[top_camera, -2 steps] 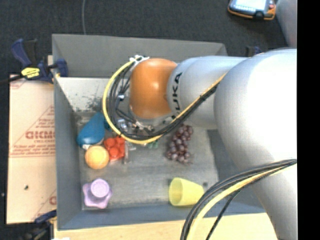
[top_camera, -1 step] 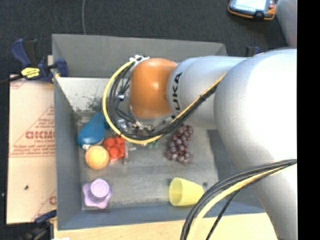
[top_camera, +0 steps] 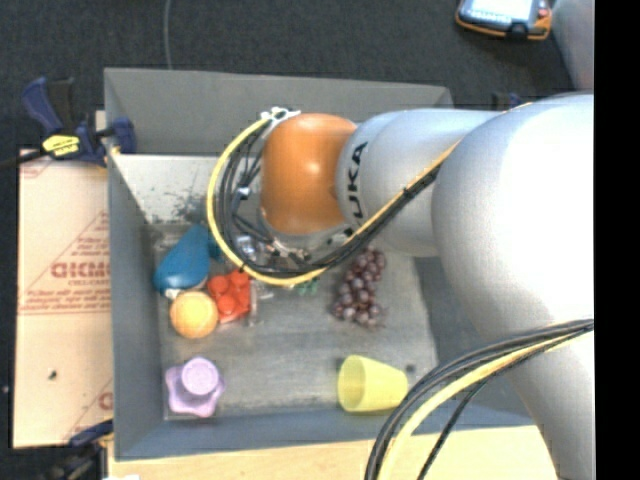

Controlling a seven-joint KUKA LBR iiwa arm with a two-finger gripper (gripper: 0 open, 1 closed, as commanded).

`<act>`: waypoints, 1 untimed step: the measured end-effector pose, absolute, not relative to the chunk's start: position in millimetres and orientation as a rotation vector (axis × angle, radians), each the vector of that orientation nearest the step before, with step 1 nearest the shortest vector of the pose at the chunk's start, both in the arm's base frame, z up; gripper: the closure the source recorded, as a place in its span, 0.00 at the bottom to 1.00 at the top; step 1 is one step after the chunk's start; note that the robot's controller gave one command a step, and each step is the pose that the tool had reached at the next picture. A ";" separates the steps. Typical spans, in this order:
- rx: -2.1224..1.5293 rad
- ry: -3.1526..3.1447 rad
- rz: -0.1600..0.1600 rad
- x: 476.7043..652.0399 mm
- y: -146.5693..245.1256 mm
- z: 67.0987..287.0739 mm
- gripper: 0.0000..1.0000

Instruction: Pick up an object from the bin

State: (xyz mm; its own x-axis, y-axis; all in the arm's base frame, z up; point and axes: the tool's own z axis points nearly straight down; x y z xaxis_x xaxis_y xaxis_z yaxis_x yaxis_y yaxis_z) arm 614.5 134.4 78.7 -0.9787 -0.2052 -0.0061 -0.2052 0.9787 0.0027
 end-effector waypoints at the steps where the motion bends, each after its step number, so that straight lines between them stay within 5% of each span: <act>1: -0.321 3.117 0.007 615.2 134.3 89.6 1.00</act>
Offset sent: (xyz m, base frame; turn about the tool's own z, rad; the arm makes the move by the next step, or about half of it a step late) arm 0.0005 0.0001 0.0362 0.0009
